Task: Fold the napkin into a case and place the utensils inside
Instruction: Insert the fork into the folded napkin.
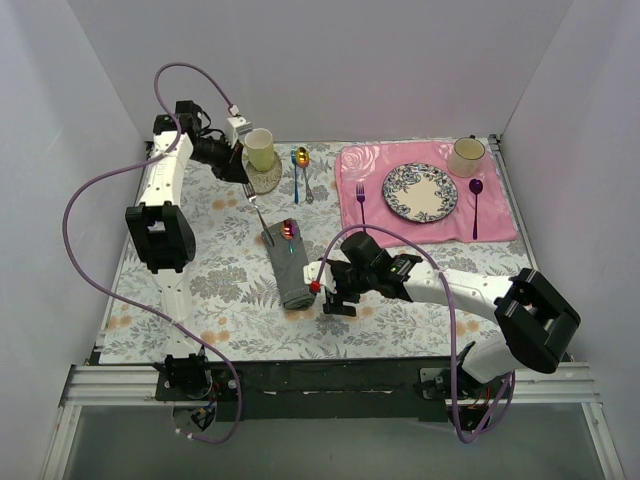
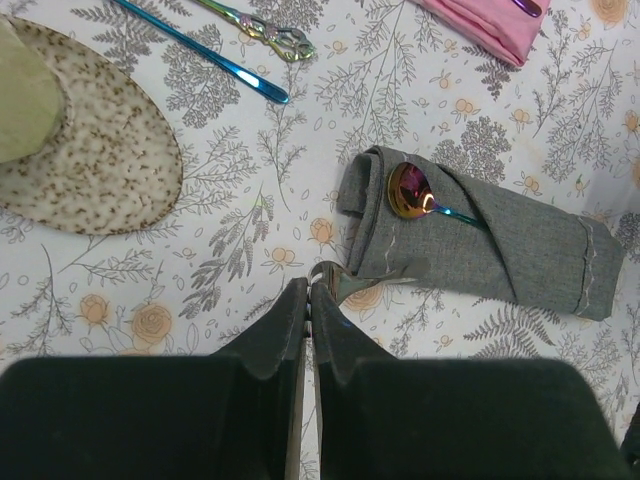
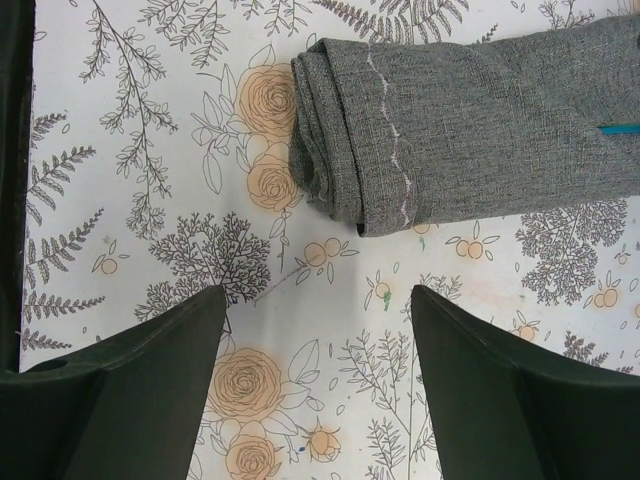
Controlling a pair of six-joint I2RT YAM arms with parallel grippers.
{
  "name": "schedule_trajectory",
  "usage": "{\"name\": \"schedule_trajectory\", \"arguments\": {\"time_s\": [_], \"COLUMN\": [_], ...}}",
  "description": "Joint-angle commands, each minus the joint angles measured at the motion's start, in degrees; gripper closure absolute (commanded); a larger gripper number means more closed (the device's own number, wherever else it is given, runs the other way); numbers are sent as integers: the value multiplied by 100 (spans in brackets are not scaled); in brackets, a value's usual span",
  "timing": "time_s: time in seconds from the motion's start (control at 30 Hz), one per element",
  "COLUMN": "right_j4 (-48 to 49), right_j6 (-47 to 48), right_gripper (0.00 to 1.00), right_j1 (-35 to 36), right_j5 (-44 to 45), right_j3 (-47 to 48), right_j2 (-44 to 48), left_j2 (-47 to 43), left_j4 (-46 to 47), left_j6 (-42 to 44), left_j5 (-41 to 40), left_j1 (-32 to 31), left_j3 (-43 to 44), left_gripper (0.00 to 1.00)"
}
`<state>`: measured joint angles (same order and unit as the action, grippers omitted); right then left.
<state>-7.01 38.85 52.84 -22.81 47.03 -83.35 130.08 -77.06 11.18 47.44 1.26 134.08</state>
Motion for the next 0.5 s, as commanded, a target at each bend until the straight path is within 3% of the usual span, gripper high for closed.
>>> {"name": "schedule_trajectory", "arguments": {"time_s": [0.0, 0.23, 0.47], "right_j4": [129, 296, 648], "right_j6": [88, 61, -185], "right_gripper": [18, 18, 25], "right_j1": [-37, -28, -19], "right_j5": [-30, -101, -92], "right_j3": [61, -9, -70], "right_j2": [126, 65, -120], "left_j2": [-193, -448, -264], "left_j4": [-99, -196, -205], "left_j6": [139, 245, 157], "left_j5": [213, 625, 1039], "left_j1": [120, 191, 182], "left_j3": [-207, -348, -392], "left_gripper": [100, 100, 100]}}
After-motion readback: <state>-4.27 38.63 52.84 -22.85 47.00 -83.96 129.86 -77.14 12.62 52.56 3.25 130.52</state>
